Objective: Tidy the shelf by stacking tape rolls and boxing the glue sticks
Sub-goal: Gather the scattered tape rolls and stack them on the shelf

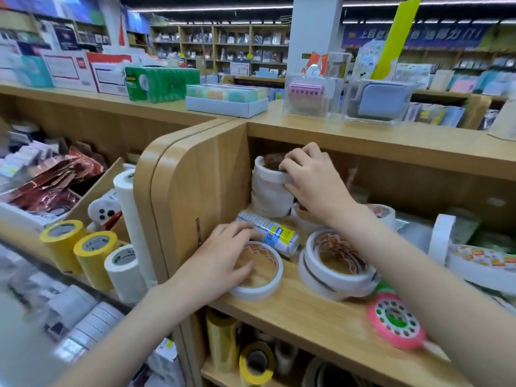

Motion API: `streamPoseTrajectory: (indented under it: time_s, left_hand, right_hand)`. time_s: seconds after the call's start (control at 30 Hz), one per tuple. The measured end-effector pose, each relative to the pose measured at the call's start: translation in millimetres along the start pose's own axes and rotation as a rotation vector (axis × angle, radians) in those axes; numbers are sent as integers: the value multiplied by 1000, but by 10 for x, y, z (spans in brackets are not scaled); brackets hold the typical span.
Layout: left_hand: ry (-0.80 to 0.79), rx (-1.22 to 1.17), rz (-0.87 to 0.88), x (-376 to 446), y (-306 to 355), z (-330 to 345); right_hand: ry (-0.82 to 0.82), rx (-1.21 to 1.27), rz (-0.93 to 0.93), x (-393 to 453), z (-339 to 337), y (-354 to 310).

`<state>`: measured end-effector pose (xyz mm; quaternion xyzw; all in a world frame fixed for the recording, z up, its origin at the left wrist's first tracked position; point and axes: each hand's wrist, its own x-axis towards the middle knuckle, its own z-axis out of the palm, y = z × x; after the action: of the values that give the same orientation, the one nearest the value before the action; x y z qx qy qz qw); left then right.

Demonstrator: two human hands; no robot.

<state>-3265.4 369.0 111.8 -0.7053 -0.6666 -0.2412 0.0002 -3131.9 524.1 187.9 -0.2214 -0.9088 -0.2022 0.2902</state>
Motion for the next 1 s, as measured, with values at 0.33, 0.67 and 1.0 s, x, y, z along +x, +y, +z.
streamPoseTrajectory:
  time_s: [0.33, 0.67, 1.0]
  left_hand:
    - [25, 45, -36, -53, -1, 3]
    - [49, -50, 26, 75, 44, -42]
    - [-75, 40, 118, 326, 227, 119]
  right_hand:
    - [-78, 225, 148, 1, 36, 41]
    - [-503, 644, 213, -962, -947, 251]
    - [-448, 521, 227, -1317, -811, 159]
